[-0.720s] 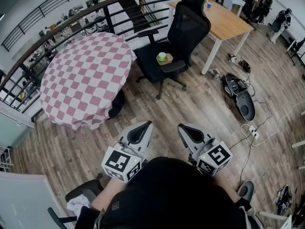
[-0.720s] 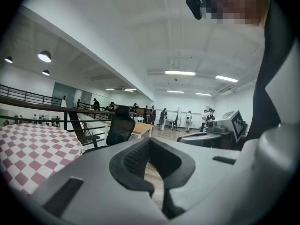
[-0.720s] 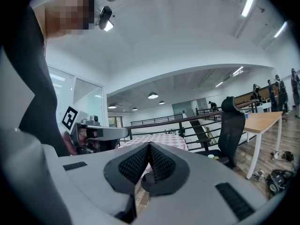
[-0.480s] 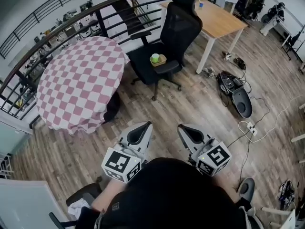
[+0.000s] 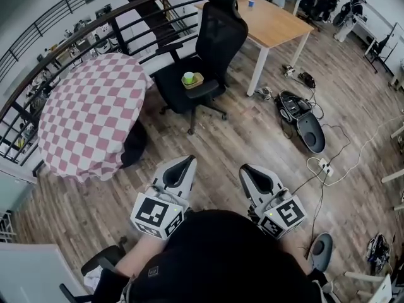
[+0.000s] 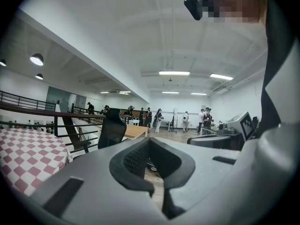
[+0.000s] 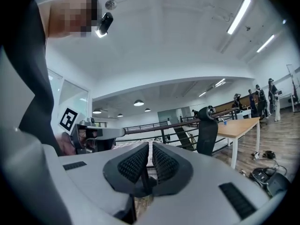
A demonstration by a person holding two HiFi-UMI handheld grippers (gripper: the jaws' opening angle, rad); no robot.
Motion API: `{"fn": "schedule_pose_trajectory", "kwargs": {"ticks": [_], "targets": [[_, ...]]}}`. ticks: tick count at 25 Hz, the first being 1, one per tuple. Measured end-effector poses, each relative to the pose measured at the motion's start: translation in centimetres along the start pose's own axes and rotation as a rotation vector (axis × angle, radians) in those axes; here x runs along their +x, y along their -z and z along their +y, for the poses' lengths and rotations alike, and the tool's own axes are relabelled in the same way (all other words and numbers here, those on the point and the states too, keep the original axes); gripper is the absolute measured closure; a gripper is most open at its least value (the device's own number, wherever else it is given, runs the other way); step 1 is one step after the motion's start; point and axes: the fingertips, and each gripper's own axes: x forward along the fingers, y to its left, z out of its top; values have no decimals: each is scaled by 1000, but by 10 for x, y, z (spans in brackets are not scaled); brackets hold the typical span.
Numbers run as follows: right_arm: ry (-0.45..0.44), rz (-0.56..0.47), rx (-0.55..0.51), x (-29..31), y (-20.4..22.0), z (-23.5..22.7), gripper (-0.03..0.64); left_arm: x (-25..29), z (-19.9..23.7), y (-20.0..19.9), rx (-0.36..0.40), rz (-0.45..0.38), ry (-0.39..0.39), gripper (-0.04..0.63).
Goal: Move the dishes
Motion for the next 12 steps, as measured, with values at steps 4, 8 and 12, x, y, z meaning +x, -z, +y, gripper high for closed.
{"fn": "schedule_pose_trajectory", "kwargs": {"ticks": [4, 8, 12], "targets": [[2, 12, 40, -1, 12, -16, 594, 15, -8, 12, -7, 52, 18, 592], [-22, 46, 70, 48, 6, -37, 592, 44, 30, 2, -32, 81, 19, 592], [-75, 97, 68, 120, -36, -82, 592, 103, 90, -37, -75, 90, -17, 592]]}}
